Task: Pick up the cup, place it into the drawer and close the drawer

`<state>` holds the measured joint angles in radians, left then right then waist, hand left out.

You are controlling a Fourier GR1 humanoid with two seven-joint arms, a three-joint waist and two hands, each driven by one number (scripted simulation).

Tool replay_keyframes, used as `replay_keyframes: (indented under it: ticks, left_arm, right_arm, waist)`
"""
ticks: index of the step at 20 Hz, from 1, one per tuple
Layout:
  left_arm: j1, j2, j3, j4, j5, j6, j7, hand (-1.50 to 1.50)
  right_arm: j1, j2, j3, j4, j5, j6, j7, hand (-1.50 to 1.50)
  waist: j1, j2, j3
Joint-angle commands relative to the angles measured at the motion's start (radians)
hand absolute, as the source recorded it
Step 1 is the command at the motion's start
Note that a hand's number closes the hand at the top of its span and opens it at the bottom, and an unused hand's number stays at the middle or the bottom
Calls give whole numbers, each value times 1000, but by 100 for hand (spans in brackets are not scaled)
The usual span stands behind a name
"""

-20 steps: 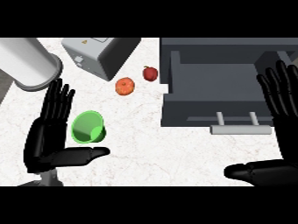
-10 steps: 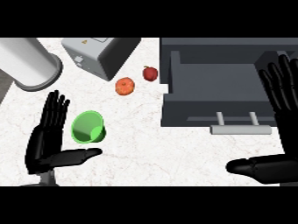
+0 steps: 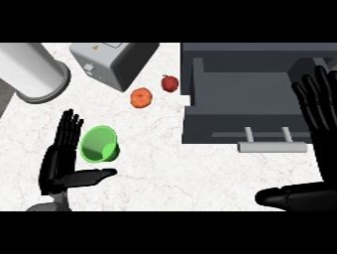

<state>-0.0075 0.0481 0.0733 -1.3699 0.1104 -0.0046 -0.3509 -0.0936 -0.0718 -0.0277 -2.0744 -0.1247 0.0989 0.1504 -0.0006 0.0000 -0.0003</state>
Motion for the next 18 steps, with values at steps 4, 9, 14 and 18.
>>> replay_keyframes:
  ticks: [4, 9, 14, 18]
  left_arm:
    - [-106, 57, 87, 305, 28, -83, -165, -150]
    - [-118, -14, 66, 354, -5, 5, -219, -150]
    - [-123, 54, 105, 430, 22, -65, -285, -150]
    - [-178, 39, 93, 508, 10, -44, -291, -150]
  right_arm:
    - [-61, -7, -27, 28, -10, -17, 30, -150]
    - [13, 6, 20, -42, 9, -3, 29, -150]
    - [-20, 12, 29, 9, 30, -4, -3, -150]
    - [-45, 18, 61, -37, 42, -32, 97, -150]
  waist:
    - [-2, 1, 0]
    - [-3, 0, 0]
    - [-1, 0, 0]
    - [-1, 0, 0]
